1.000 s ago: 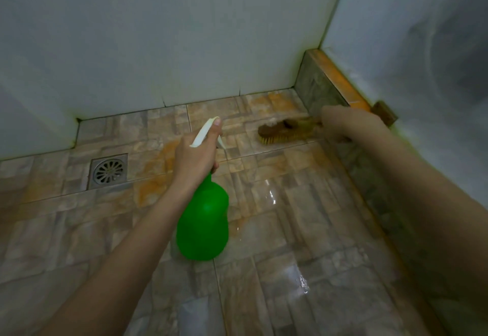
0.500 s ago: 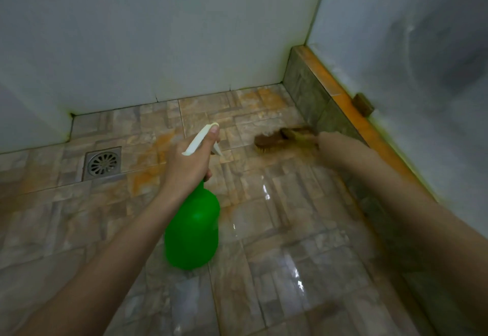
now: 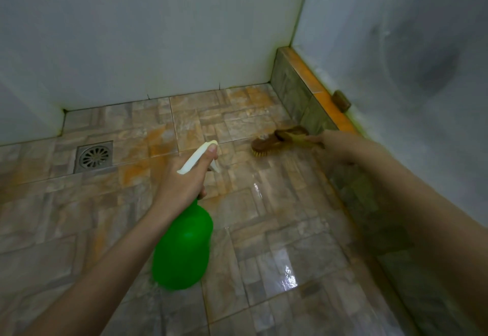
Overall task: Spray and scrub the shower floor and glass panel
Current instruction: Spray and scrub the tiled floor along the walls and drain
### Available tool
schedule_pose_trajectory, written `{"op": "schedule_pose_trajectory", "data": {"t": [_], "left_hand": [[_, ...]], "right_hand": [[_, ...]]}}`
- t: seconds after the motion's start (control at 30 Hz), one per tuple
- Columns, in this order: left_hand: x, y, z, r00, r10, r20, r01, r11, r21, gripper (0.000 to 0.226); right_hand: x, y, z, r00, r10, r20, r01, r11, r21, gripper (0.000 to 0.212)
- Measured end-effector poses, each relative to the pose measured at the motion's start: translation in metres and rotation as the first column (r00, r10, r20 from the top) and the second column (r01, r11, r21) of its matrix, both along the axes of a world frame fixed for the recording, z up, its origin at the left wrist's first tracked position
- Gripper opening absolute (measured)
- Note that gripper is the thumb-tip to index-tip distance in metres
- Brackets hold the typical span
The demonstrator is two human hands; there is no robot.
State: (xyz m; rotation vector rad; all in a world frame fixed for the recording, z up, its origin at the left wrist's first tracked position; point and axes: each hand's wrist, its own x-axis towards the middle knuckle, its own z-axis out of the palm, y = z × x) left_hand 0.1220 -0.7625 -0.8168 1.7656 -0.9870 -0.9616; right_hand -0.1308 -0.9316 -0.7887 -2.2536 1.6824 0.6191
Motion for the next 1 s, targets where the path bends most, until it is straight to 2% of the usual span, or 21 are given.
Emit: {"op": "schedule_pose_trajectory", "data": {"t": [0.1, 0.13, 0.23, 0.3, 0.47, 0.5, 0.6, 0.67, 0.73, 0.83, 0.87, 0.97, 1.0], "left_hand": [[-0.006, 0.004, -0.001, 0.999, 0.008, 0.031, -0.008, 1.000, 0.003, 0.041], [-0.008, 0.006, 0.000, 0.999, 0.004, 0.038, -0.004, 1.000, 0.007, 0.041], [-0.014, 0.008, 0.001, 0.998, -0.015, 0.062, 0.014, 1.000, 0.014, 0.043], [-0.020, 0.011, 0.002, 0.997, -0.025, 0.070, 0.024, 1.000, 0.009, 0.044], [-0.022, 0.018, 0.003, 0.997, -0.040, 0.061, 0.040, 0.999, -0.001, 0.043], [-0.021, 0.019, 0.004, 0.998, -0.033, 0.055, 0.033, 0.999, 0.003, 0.043], [-0.020, 0.022, 0.007, 0.997, -0.027, 0.072, 0.028, 1.000, -0.011, 0.044], [-0.018, 0.025, 0.006, 0.996, -0.010, 0.084, 0.012, 1.000, -0.013, 0.043], [-0.012, 0.029, 0.005, 0.996, 0.013, 0.090, -0.012, 1.000, -0.010, 0.044], [-0.001, 0.033, 0.006, 0.994, 0.029, 0.101, -0.029, 1.000, -0.003, 0.043], [0.003, 0.035, 0.008, 0.994, 0.043, 0.104, -0.044, 0.999, 0.002, 0.043], [0.011, 0.041, 0.013, 0.992, 0.077, 0.102, -0.079, 0.997, 0.015, 0.040], [0.013, 0.043, 0.014, 0.991, 0.092, 0.100, -0.093, 0.996, 0.014, 0.037]], "right_hand": [[-0.002, 0.043, 0.015, 0.987, 0.044, -0.153, -0.034, 0.997, 0.071, 0.014], [-0.001, 0.057, 0.015, 0.986, 0.043, -0.163, -0.030, 0.996, 0.079, 0.016], [-0.004, 0.046, -0.004, 0.999, -0.024, -0.039, 0.023, 0.999, -0.031, 0.017], [-0.010, 0.034, -0.001, 1.000, 0.000, 0.019, 0.000, 1.000, -0.025, 0.021], [-0.024, 0.088, 0.028, 0.957, 0.194, -0.215, -0.159, 0.973, 0.170, 0.014], [-0.021, 0.096, 0.026, 0.959, 0.204, -0.195, -0.170, 0.970, 0.174, 0.016], [-0.006, 0.082, 0.005, 0.992, 0.127, -0.003, -0.126, 0.991, 0.033, 0.020], [0.000, 0.066, -0.004, 0.990, 0.130, 0.058, -0.131, 0.991, 0.003, 0.026], [0.005, 0.062, 0.002, 0.986, 0.168, 0.017, -0.169, 0.985, 0.028, 0.028], [0.022, 0.087, 0.003, 0.979, 0.188, -0.078, -0.183, 0.981, 0.069, 0.017], [0.032, 0.094, -0.002, 0.980, 0.193, -0.053, -0.190, 0.980, 0.050, 0.021], [0.057, 0.083, -0.017, 0.976, 0.201, 0.090, -0.200, 0.980, -0.012, 0.054], [0.064, 0.074, -0.013, 0.968, 0.220, 0.116, -0.219, 0.975, -0.022, 0.054]]}}
